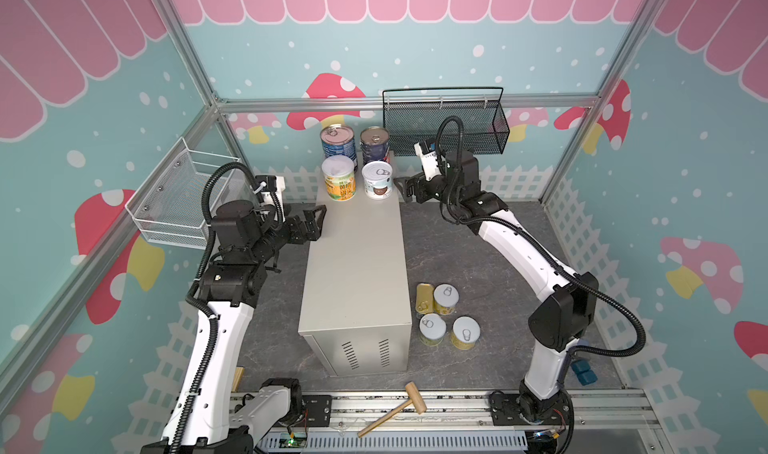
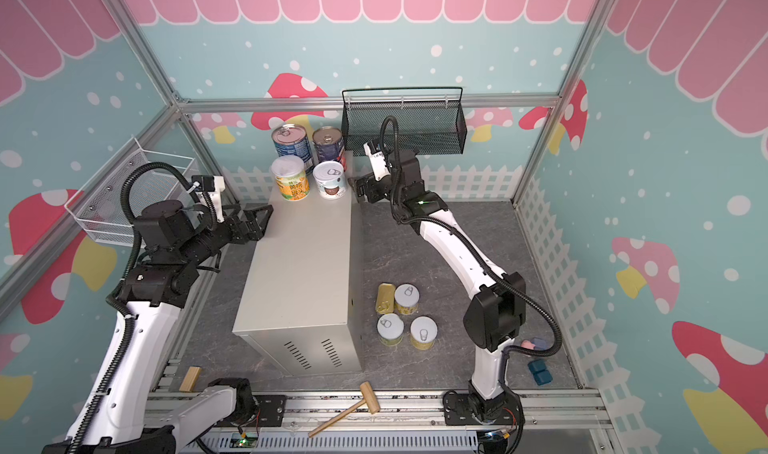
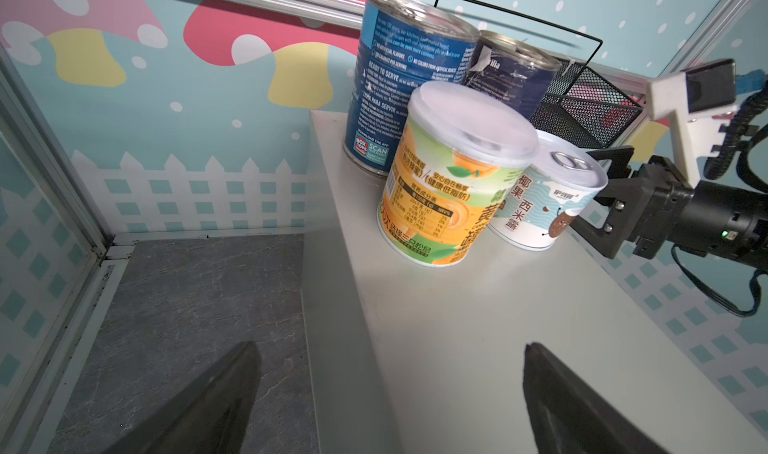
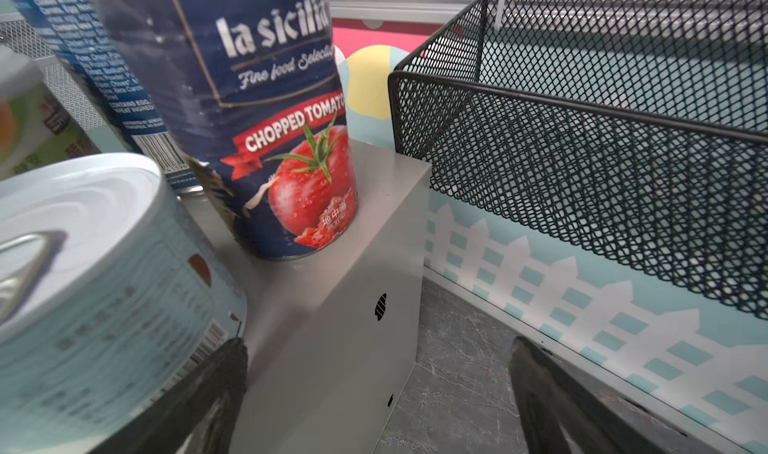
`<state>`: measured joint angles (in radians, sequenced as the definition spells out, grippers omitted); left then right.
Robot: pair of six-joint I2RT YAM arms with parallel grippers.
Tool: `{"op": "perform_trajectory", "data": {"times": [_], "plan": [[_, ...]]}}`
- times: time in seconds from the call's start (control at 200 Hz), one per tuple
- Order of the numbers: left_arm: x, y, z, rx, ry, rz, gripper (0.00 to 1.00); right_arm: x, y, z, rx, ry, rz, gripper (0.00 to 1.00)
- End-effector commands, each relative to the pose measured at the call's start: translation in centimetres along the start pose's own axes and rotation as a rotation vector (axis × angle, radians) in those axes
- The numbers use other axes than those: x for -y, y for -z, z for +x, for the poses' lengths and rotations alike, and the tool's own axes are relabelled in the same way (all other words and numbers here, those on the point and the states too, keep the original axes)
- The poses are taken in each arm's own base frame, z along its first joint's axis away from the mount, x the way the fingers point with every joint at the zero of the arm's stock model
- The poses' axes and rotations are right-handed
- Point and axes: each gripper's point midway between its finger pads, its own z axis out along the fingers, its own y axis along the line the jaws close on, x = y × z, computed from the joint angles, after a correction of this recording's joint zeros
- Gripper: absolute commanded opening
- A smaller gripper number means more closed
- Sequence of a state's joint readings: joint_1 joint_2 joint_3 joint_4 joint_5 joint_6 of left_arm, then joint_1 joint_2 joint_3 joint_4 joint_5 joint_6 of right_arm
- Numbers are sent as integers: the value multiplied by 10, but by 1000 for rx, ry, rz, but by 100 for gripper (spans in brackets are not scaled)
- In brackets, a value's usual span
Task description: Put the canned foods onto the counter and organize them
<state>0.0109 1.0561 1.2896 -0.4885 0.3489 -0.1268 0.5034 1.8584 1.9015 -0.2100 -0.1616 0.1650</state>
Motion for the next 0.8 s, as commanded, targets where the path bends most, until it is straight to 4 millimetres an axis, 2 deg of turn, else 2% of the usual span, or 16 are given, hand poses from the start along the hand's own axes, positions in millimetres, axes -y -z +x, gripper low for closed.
{"op": "perform_trajectory", "data": {"times": [0.0, 0.545, 0.796], "plan": [[4, 4, -1, 12, -17, 13, 99, 0, -4, -2, 3, 30, -27, 99], [4, 3, 0, 7, -14, 14, 99, -12, 4, -11, 25, 36, -83, 99], [4, 3, 0, 8, -13, 15, 99, -12, 6, -10, 22, 37, -77, 99]]}}
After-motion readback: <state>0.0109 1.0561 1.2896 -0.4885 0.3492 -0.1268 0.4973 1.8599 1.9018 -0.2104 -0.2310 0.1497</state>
